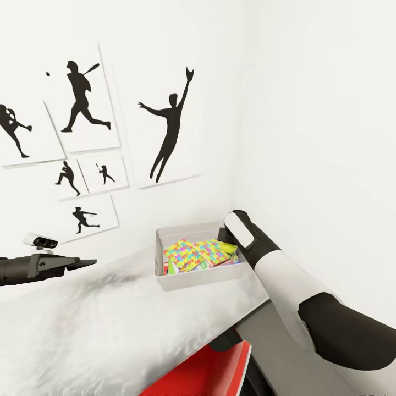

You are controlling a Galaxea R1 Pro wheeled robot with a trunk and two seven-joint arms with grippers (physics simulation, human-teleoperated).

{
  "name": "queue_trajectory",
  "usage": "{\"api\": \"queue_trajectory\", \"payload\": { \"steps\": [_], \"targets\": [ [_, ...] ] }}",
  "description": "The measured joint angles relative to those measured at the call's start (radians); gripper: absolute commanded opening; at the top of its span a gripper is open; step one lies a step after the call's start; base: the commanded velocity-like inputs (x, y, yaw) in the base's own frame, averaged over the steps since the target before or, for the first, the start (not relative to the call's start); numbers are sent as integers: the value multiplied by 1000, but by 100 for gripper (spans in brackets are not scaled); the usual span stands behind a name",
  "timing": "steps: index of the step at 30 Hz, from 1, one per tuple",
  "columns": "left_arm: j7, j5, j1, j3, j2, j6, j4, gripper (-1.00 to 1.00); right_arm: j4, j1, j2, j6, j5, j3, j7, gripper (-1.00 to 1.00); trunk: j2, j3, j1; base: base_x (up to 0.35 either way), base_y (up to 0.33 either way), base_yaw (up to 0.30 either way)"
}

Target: Put all the toys in the child's room - the three board games (two on the bed and one on the table), the two jigsaw puzzles on the table, and the tennis ball on the table - inside the toy box on the table in the child's room.

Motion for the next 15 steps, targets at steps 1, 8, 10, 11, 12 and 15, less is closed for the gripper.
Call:
{"api": "queue_trajectory", "payload": {
  "steps": [1,8,10,11,12,15],
  "targets": [
    [0,0,0,0,0,0,0,100,0,0,-6,0,0,0,0,-100,0,-2,0,0,0,0],
    [0,0,3,0,0,0,0,100,0,-2,-15,-2,-1,-4,0,-100,0,-13,0,0,0,0],
    [0,0,4,0,0,0,0,100,-1,-4,-15,-2,-1,-5,0,-100,0,-17,0,0,0,0],
    [0,0,4,0,0,0,0,100,-1,-5,-15,-2,-1,-5,-1,-100,0,-18,0,0,0,0],
    [0,0,4,0,0,0,0,100,-2,-5,-15,-3,-1,-5,-1,-100,0,-20,0,0,0,0],
    [0,0,4,0,0,0,-1,100,-2,-6,-15,-6,-1,-5,-1,-100,0,-25,0,0,0,0]
  ]
}}
